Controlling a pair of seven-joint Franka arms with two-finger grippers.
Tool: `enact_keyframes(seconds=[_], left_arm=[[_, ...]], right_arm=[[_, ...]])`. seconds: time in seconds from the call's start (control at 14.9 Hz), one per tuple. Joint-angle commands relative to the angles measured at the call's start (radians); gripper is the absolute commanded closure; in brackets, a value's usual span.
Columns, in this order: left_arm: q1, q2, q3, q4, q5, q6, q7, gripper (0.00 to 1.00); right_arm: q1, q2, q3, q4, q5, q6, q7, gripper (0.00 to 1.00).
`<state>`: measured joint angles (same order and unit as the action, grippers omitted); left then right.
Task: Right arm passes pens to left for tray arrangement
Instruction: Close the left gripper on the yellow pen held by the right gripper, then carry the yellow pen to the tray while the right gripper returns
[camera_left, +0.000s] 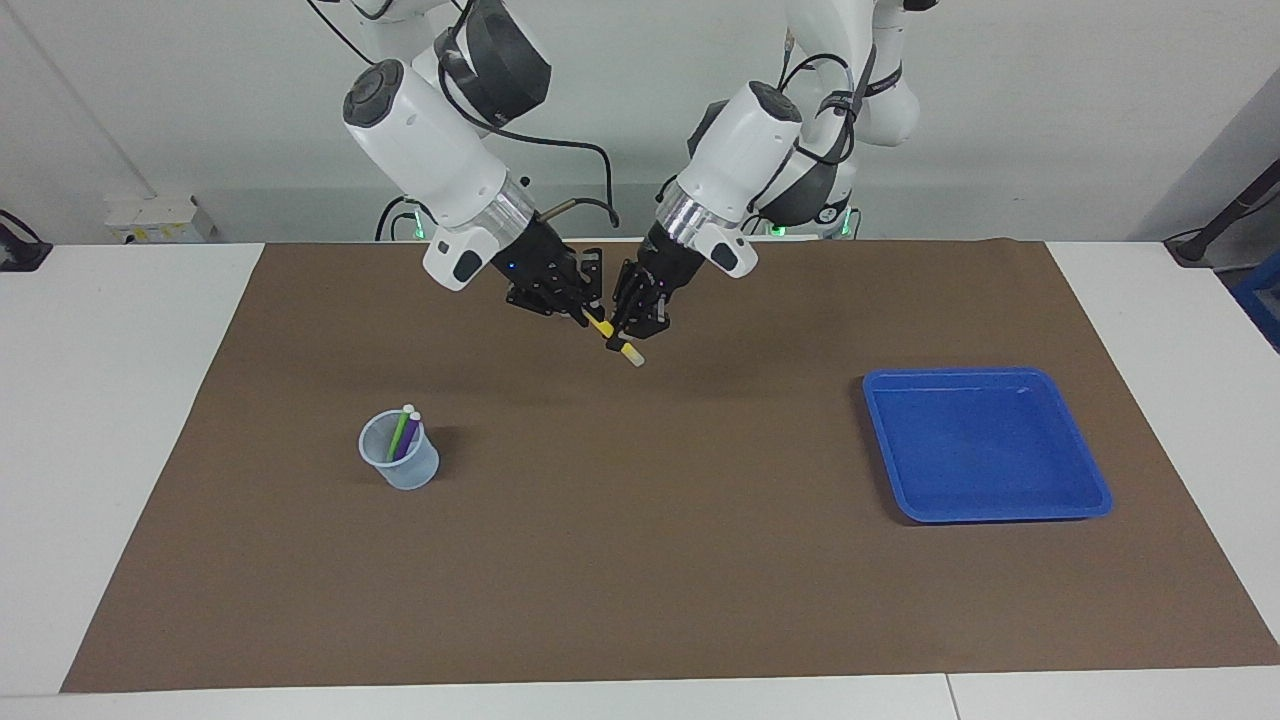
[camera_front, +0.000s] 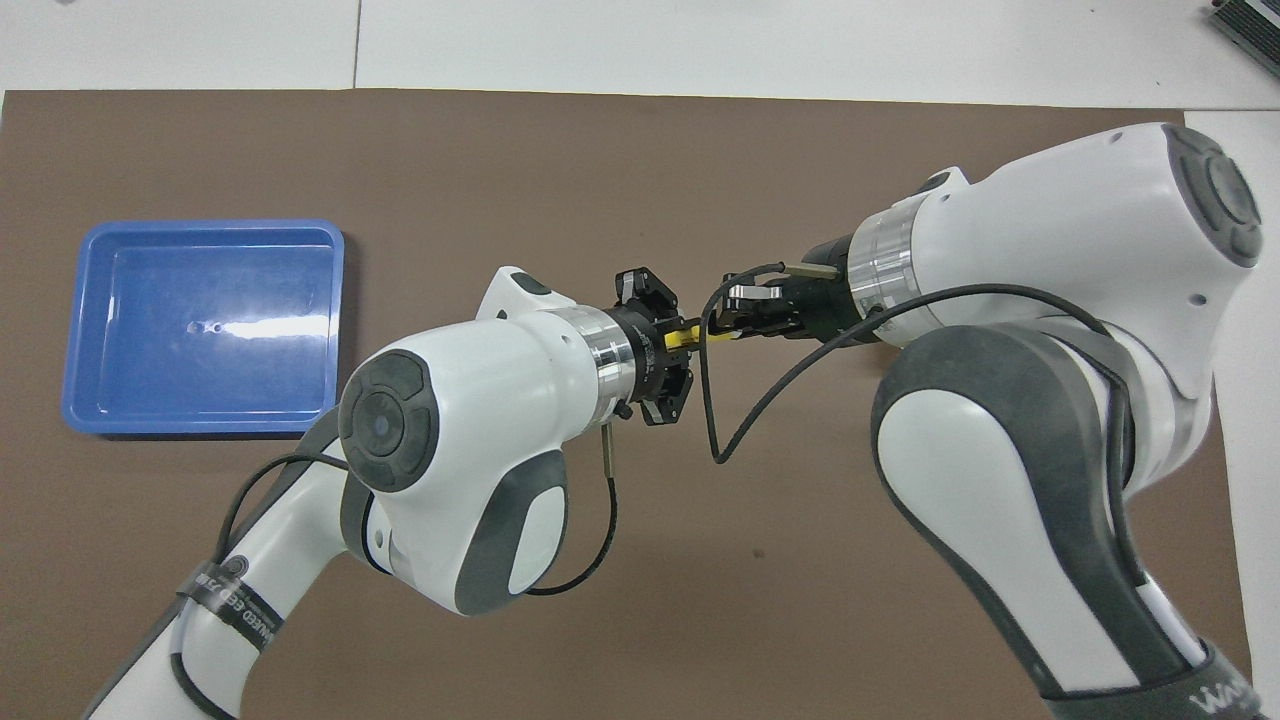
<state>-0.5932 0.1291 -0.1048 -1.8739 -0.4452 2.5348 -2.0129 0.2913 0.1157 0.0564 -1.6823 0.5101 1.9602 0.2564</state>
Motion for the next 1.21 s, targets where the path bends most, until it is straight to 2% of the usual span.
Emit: enact_keyframes(seconds=[0.0, 0.2, 0.34, 0.81, 1.14], left_arm=[[0.078, -0.046, 0.008, -0.010, 0.013, -0.097, 0.094, 1.00], [0.092, -0.051, 0.010, -0.010, 0.013, -0.120, 0.138, 1.00], [0.116, -0.058, 0.010, -0.007, 0.013, -0.178, 0.221, 1.00], [0.297, -0.088, 0.011, -0.004, 0.013, -0.434, 0.687, 1.00], [0.467, -0.117, 0.014, -0.019, 0.016, -0.626, 1.246, 1.00]], right_arm=[[-0.055, -0.013, -0.006, -0.017, -0.007, -0.032, -0.077, 0.57], [-0.104, -0.019, -0.009, -0.008, -0.018, -0.070, -0.147, 0.35], [-0.138, -0.019, -0.009, -0.005, -0.060, -0.086, -0.198, 0.32], [-0.250, 0.004, -0.009, -0.030, -0.309, -0.081, -0.468, 0.32], [-0.244, 0.054, -0.006, -0.063, -0.507, -0.028, -0.560, 0.32]])
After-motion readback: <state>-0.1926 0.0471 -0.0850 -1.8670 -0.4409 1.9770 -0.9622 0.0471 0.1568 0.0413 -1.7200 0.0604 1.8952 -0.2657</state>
